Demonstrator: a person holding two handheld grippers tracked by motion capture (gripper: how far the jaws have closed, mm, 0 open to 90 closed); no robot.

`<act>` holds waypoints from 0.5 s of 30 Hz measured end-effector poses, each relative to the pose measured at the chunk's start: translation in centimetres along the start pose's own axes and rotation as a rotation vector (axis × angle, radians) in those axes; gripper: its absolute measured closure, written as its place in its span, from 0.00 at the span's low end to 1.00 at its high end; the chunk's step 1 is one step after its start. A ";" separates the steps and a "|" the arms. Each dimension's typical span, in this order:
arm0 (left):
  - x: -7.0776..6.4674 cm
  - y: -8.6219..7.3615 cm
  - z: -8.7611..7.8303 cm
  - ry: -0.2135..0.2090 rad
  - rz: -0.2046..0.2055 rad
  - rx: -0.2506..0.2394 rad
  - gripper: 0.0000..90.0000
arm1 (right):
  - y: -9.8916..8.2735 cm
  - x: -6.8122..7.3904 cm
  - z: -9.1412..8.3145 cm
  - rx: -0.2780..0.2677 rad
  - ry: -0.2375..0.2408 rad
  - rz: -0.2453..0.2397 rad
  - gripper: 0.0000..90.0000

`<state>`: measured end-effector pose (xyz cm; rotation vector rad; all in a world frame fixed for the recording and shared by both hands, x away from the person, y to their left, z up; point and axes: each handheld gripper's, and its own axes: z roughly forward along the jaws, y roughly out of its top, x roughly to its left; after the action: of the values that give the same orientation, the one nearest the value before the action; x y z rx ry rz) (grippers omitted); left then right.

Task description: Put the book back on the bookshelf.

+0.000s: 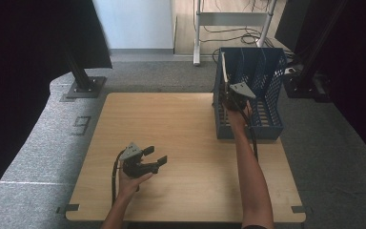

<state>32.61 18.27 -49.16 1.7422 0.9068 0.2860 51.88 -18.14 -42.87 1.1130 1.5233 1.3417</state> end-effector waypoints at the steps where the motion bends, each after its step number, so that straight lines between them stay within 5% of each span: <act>1: 0.0 0.0 0.0 0.000 0.000 0.000 0.25 | 0.0 0.1 0.0 0.003 0.010 0.001 0.65; 15: -0.5 0.3 -0.2 -0.007 0.012 -0.007 0.25 | 0.8 0.7 -1.1 0.017 0.019 -0.008 0.54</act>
<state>32.26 18.09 -48.73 1.7414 0.8895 0.2907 50.72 -17.79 -41.94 1.1066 1.5540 1.3403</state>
